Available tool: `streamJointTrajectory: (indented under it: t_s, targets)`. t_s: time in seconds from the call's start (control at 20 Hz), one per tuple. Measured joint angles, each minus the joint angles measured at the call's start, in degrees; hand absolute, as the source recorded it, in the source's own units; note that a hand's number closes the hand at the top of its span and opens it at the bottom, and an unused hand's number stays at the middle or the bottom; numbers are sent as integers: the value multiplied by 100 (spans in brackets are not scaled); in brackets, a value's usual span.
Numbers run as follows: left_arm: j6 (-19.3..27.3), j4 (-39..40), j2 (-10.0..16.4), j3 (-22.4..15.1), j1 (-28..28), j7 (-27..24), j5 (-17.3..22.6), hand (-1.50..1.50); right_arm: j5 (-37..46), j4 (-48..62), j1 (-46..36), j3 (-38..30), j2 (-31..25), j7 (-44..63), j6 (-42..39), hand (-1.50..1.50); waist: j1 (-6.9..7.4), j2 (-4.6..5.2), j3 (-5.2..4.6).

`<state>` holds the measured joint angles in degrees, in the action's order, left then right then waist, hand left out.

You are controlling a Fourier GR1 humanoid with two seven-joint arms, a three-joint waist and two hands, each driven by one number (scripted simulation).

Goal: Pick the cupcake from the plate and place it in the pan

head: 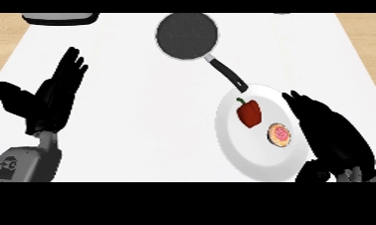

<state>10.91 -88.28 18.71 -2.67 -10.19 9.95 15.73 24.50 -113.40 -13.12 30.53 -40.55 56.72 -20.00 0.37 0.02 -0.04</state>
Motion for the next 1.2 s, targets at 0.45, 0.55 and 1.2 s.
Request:
streamJointTrajectory:
  t_s: [0.45, 0.55, 1.2]
  targets:
    - [53, -112, -195, -18, 60, 64, -225, 0, 457, 901, -288, 22, 649, -24, -246, -150, -3, 0, 1]
    - [61, -164, -227, -15, 79, 104, -280, 0, 598, 1038, -229, -12, 758, -66, -263, -150, -13, -2, 2]
    - [-270, -288, -371, 305, 136, 260, -381, 0, 1526, 2054, 38, -465, 1449, -781, -459, -150, -30, -3, 4]
